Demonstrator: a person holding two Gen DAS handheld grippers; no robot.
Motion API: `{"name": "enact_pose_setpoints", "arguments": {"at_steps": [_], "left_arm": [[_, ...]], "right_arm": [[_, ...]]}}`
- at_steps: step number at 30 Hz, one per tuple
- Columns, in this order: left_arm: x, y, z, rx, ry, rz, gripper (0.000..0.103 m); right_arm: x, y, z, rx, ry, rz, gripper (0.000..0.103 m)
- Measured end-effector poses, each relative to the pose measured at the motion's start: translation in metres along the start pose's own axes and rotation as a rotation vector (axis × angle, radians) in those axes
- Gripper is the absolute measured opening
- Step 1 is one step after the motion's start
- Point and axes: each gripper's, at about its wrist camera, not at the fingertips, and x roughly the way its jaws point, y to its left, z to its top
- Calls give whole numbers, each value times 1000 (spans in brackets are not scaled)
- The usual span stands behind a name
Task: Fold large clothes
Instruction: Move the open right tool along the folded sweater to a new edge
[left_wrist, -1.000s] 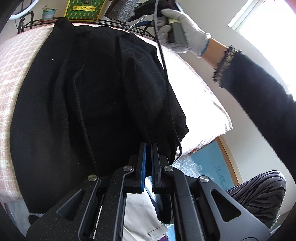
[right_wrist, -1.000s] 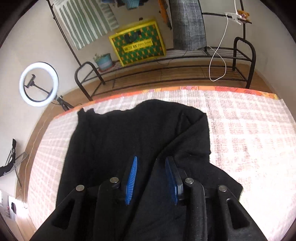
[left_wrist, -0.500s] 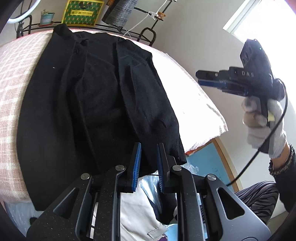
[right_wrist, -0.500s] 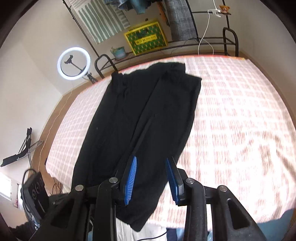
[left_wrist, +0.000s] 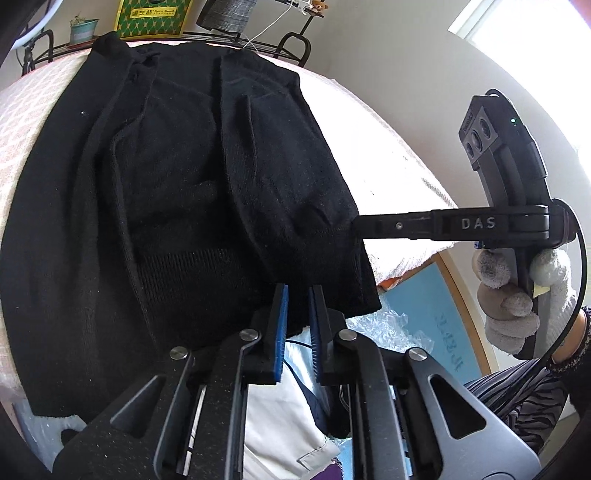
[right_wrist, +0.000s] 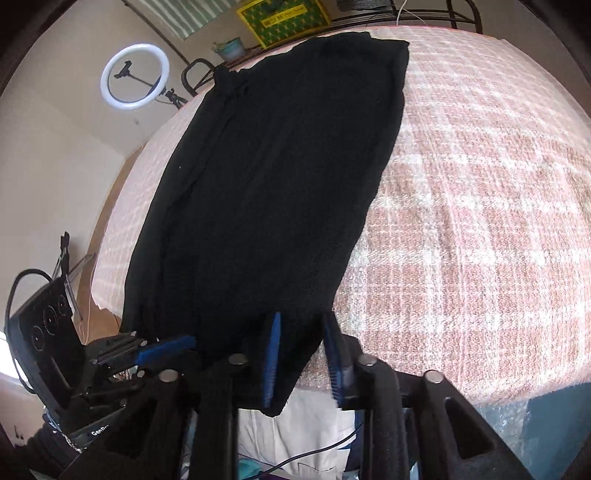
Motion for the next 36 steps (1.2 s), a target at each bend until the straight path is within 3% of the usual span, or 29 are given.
{"name": "enact_pose_setpoints", "arguments": {"at_steps": [1,8,11,13,15,18,22,29,33,34,36], "left_arm": [[-1,-3,0,10,-3,8,5],[-28,-6,-8,43,-41,33,5],[-28,-18,-14,120,-56,104,6],[-26,-29,-13,171,-74,105,19],[-19,-41,-11,228,-86,102,40],[-5,-58,-11,315,-70,113,54],[19,-76,-13,427,-41,163,54],[48,-82,-16,508,14,193,54],[54,-81,-17,516,3,219,54],[51,-84,-21,515,-2,218,51],[50,-82,-22,523,-23,250,21]], "right_arm": [[2,1,-1,-4,9,-4,0],[-24,-10,-6,50,-30,66,0],[-19,-15,-8,52,-14,86,1],[-21,-16,-9,60,-26,81,7],[-31,-21,-7,60,-65,67,40],[-53,-31,-1,76,-137,84,40],[-79,-50,3,95,-225,81,55],[-110,-98,14,205,-327,130,56],[-116,-119,19,258,-353,157,56],[-116,-122,22,265,-357,163,56],[-116,-126,27,277,-363,165,56]]}}
